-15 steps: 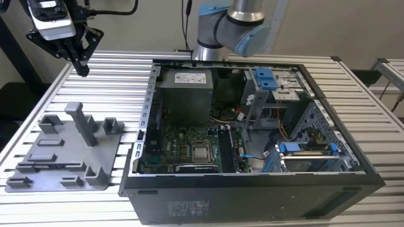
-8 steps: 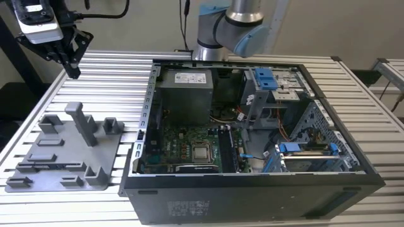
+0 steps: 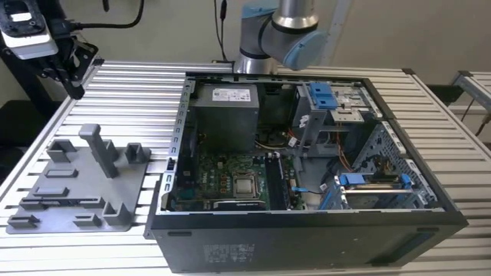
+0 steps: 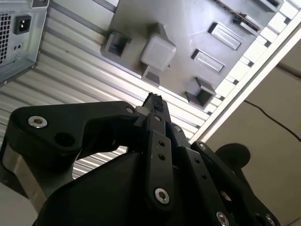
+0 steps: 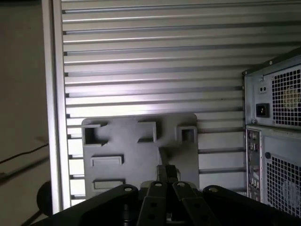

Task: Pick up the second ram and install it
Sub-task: 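Reach for the second ram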

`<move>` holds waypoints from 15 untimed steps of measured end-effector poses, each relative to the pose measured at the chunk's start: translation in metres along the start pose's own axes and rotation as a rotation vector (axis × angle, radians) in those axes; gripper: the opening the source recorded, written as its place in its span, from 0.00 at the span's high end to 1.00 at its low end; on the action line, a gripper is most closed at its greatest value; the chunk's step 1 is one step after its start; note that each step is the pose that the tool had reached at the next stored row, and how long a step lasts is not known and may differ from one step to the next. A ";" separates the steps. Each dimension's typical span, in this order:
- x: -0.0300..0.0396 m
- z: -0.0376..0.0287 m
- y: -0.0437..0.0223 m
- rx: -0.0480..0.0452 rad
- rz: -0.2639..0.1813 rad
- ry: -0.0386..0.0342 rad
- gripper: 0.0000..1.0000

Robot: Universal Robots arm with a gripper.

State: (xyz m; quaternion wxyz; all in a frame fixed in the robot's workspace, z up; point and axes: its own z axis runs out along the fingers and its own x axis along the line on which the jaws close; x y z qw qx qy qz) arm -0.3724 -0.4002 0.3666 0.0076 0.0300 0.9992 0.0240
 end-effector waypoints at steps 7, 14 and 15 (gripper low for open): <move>0.0175 0.0068 -0.0014 0.0016 0.000 0.0101 0.89; 0.0239 0.0072 -0.0021 0.0023 0.000 0.0141 0.89; 0.0244 0.0073 -0.0023 0.0022 0.000 0.0140 0.89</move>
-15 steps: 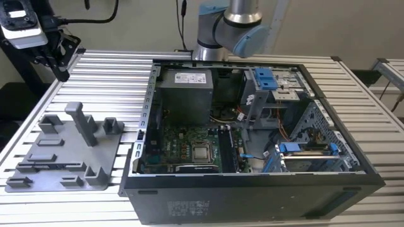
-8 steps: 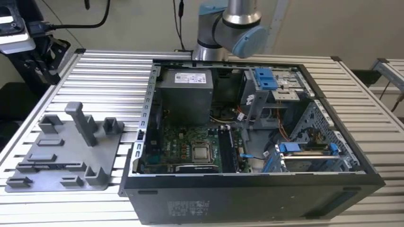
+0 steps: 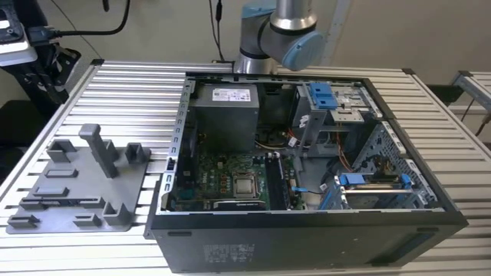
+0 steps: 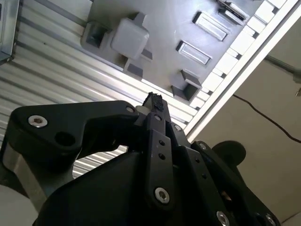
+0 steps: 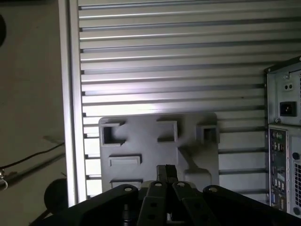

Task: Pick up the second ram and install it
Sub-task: 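Reach for the second ram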

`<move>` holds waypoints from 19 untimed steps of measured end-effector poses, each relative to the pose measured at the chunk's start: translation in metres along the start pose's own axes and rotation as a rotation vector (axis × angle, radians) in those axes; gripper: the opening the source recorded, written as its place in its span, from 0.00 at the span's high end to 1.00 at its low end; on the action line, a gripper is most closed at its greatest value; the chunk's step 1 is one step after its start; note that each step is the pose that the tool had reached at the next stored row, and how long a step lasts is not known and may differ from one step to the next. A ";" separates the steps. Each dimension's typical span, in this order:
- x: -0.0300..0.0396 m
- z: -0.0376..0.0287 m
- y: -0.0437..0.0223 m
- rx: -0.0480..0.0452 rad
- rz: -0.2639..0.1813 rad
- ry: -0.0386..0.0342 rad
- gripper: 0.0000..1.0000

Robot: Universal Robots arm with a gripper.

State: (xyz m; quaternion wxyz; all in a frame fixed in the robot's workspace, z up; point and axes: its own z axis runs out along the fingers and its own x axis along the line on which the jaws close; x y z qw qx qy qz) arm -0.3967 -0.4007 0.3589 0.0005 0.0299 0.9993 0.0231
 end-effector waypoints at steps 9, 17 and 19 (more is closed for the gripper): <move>0.0079 -0.0001 -0.0041 -0.0001 0.000 -0.0004 0.89; 0.0088 0.0010 -0.0178 0.0019 0.000 -0.0004 0.89; 0.0106 0.0022 -0.0211 0.0021 0.000 -0.0004 0.89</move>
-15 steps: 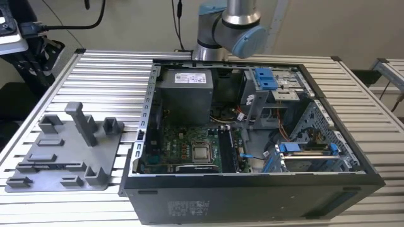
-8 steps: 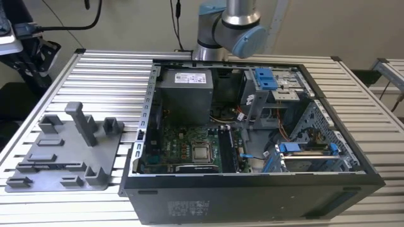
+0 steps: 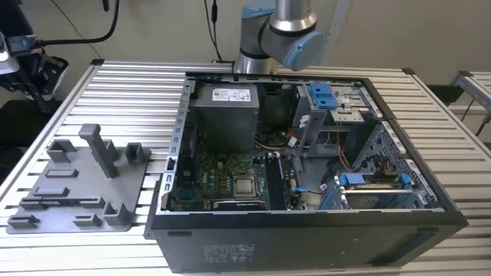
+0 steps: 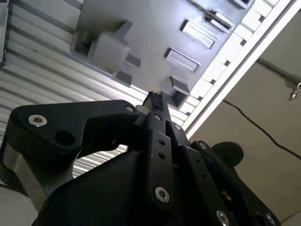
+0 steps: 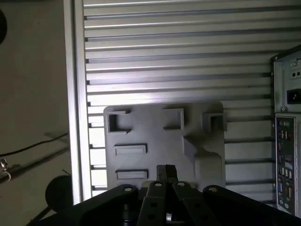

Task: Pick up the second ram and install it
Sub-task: 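Reach for the second ram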

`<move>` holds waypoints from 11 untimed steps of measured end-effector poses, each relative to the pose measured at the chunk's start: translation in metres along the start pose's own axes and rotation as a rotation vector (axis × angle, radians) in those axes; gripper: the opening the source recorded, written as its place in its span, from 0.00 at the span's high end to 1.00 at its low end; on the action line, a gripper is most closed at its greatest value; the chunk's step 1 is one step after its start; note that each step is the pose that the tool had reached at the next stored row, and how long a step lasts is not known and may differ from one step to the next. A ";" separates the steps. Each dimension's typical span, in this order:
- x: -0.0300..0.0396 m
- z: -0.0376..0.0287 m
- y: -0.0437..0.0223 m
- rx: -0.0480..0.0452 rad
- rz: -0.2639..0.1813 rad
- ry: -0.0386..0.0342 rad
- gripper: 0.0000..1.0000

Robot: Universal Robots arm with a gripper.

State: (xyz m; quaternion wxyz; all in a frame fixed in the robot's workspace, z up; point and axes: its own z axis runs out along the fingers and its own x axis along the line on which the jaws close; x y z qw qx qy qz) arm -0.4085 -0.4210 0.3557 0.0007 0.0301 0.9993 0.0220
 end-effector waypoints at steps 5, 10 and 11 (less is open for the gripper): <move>0.0032 0.0020 -0.0128 0.0001 0.000 -0.0001 0.89; 0.0037 0.0020 -0.0247 0.0029 0.000 0.0003 0.89; 0.0040 0.0023 -0.0267 0.0037 0.000 0.0002 0.89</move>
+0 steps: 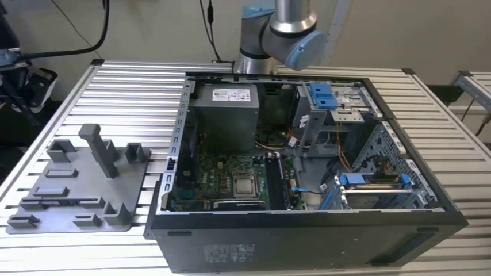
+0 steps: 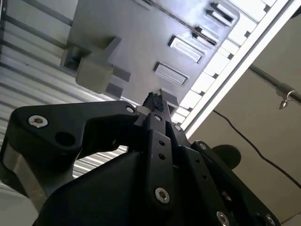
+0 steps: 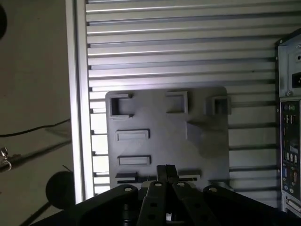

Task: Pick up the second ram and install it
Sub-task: 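Reach for the second ram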

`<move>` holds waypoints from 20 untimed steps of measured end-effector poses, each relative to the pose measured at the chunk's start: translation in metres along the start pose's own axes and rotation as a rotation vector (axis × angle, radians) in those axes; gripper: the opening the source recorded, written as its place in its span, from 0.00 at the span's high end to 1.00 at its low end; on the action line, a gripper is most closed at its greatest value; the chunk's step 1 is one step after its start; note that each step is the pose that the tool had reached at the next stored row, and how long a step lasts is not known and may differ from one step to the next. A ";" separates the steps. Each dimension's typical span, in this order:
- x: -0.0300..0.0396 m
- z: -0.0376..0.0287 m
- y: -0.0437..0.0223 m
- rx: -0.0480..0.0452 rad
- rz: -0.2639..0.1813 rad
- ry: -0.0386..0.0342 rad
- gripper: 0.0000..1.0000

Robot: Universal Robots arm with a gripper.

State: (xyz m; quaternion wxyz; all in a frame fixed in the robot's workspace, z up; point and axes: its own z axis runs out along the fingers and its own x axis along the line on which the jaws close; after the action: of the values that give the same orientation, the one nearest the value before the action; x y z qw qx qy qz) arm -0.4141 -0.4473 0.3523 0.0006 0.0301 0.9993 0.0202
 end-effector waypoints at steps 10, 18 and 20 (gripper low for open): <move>0.0022 0.0065 -0.0204 0.0028 0.000 0.0009 0.89; 0.0022 0.0119 -0.0323 0.0048 0.000 0.0007 0.89; 0.0021 0.0128 -0.0346 0.0052 0.000 0.0007 0.89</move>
State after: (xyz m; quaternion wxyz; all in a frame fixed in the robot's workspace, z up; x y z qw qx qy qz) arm -0.4183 -0.4812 0.3381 0.0001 0.0302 0.9994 0.0176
